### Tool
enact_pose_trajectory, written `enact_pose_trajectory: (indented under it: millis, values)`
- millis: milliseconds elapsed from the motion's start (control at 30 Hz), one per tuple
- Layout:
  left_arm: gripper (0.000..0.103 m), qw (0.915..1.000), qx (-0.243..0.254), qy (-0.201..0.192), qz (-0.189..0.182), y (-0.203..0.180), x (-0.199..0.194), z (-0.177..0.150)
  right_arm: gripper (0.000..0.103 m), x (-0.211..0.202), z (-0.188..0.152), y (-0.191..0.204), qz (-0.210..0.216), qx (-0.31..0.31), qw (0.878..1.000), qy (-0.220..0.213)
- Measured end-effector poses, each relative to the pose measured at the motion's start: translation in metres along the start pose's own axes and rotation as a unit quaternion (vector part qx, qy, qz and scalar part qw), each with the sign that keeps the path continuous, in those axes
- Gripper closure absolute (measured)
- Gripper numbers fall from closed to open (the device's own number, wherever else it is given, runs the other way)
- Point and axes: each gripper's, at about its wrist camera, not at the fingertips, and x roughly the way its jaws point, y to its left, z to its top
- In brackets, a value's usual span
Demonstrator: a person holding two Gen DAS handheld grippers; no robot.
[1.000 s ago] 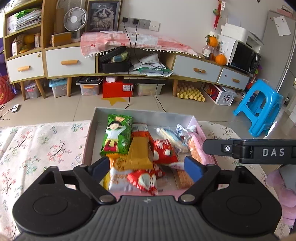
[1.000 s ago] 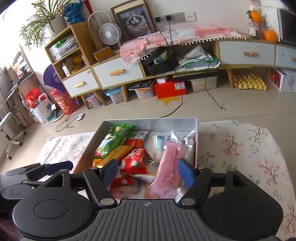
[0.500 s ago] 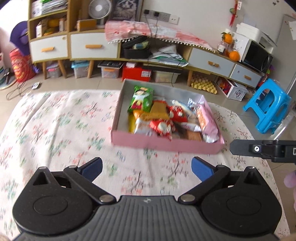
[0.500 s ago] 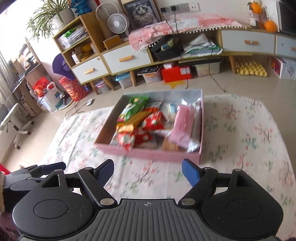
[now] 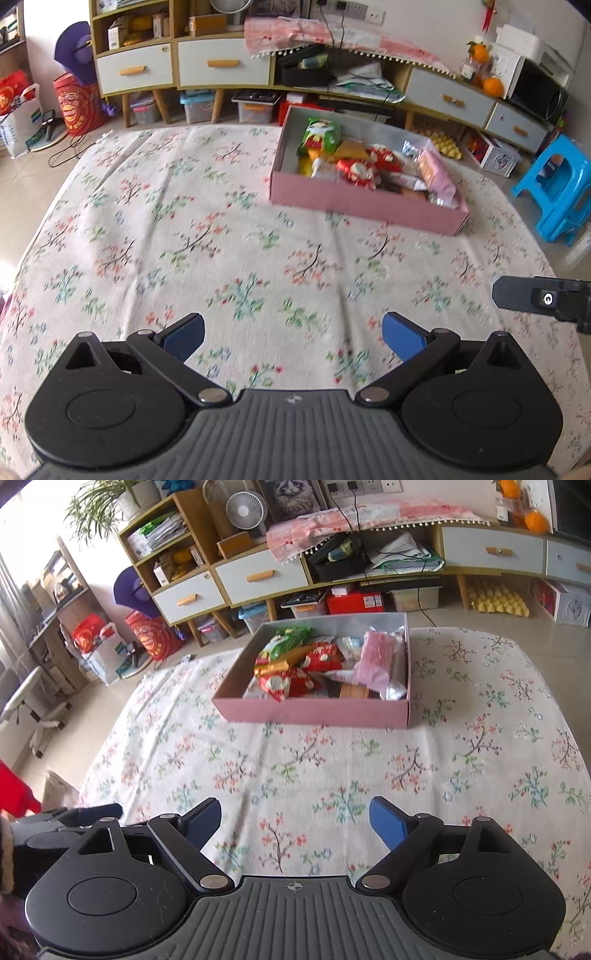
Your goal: Organize snacks
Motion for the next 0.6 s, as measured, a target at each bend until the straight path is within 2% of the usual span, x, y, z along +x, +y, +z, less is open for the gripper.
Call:
enact_pose_trajectory:
  millis: [200,433,600]
  values:
    - [0.000,0.9997,-0.015,0.013,0.017,0.004,-0.001,-0.011,0.014,0.001,-0.022,0.006,-0.029,-0.028,0.999,-0.004]
    - [0.000,0.9990,-0.018,0.023,0.034,0.001,-0.006,-0.021,0.013,0.003,-0.037,0.010,-0.052,-0.028,0.998,-0.008]
    - [0.000,0.9980,-0.004,0.025,0.057,-0.004,-0.007,-0.023,0.012,0.007,-0.036,0.006,-0.080,-0.014,0.997,-0.015]
